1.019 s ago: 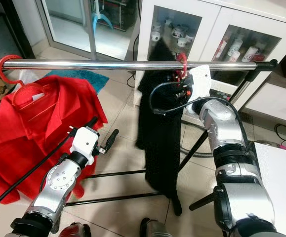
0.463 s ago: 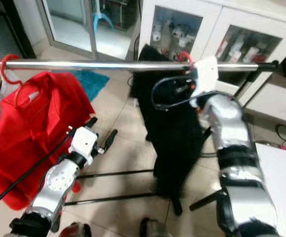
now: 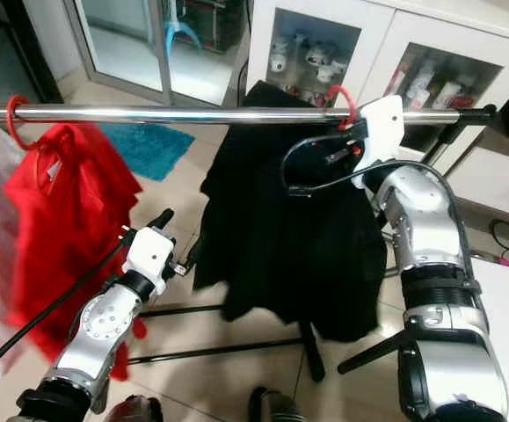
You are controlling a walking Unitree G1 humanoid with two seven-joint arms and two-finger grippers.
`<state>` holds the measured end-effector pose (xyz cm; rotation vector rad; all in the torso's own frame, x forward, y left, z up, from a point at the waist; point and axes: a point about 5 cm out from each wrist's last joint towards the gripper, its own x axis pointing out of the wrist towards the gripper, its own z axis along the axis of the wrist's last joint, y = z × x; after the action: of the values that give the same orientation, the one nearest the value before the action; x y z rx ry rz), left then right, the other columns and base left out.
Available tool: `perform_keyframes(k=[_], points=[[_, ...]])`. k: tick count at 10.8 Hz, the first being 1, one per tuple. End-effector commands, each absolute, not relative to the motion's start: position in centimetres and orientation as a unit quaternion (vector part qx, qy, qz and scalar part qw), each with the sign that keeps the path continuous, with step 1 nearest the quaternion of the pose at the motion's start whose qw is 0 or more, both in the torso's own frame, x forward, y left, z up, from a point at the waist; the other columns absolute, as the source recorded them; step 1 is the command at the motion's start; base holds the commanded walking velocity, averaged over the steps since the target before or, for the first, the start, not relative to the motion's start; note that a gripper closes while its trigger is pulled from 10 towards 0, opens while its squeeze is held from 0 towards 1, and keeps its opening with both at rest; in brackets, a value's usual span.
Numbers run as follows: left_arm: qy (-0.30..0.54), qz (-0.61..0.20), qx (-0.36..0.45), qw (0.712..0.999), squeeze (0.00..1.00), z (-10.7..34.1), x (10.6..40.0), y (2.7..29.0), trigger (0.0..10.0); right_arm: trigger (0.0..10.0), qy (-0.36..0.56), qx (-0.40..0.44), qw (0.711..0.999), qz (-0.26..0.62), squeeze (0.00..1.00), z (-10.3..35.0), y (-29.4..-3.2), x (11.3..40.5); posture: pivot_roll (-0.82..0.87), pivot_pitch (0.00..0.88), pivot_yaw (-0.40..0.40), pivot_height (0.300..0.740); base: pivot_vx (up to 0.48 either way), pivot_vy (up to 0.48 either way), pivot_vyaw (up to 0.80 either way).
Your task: Hang hanger
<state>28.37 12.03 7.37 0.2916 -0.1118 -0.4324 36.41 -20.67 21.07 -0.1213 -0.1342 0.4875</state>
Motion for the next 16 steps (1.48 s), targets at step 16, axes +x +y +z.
perform_keyframes(k=[16], points=[[-0.049, -0.232, 0.154, 0.959, 0.00, 6.8, 28.1, 11.8, 10.0, 0.0, -0.274, -0.092, 0.957, -0.011, 0.00, 21.3, -22.0, 31.2, -0.04, 0.088, -0.068, 0.740, 0.000, 0.000, 0.00]])
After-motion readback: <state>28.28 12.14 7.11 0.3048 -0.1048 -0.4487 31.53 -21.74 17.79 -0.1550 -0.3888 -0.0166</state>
